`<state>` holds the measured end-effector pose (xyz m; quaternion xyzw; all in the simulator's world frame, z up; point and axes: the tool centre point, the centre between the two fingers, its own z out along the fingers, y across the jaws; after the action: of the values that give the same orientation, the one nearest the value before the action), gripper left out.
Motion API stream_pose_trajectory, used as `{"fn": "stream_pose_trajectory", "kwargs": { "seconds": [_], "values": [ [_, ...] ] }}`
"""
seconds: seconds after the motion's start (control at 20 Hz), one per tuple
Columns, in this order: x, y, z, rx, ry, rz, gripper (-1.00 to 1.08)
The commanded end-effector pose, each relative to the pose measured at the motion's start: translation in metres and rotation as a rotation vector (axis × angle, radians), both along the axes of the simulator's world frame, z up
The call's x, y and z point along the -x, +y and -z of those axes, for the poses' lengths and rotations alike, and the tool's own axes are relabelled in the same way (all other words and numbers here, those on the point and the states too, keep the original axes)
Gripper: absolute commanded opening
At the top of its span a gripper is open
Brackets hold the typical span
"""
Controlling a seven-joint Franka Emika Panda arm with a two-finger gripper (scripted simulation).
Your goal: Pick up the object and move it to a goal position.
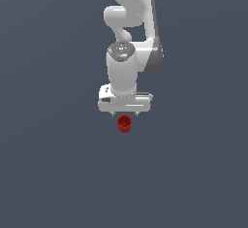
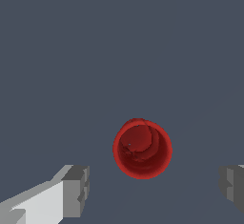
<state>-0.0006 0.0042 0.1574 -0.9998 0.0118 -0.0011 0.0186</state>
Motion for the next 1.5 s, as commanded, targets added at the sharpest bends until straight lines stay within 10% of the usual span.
{"fn": "stream_pose_trajectory", "kwargs": {
  "seconds": [0.0,1.45],
  "values": [
    [0.002,0.0,0.013,0.008,0.002,0.01,1.0],
    [0.015,-0.002,0.108,0.037,0.004,0.046,1.0]
  ]
}}
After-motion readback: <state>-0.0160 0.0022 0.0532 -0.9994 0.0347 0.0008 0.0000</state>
